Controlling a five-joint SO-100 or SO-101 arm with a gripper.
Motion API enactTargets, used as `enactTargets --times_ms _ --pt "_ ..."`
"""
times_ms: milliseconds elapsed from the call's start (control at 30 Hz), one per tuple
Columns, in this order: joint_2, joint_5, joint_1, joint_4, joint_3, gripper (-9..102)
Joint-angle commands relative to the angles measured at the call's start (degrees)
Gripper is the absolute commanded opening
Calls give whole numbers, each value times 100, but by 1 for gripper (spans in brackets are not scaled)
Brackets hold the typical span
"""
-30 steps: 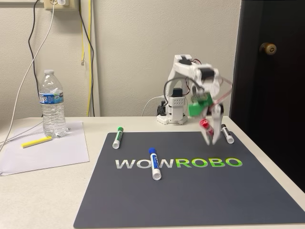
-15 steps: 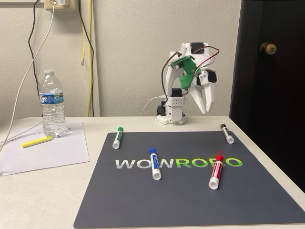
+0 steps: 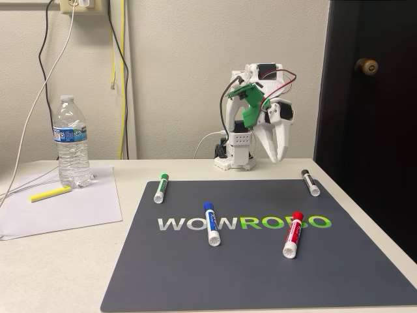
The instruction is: Pick up the red marker.
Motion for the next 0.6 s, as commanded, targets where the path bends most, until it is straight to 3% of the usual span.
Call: enactTargets --times_ms 0,100,167,300,333,567 --pt "-70 -413 141 -246 -272 4" --pt "-782 -905 158 211 -1134 4" --pt "-1714 -1230 149 1037 -2505 3" --pt "-4623 -1573 193 3349 -7559 3" --pt "-4983 -1485 211 3410 -8121 3" --pt "-5511 -1564 35 3287 -8112 3"
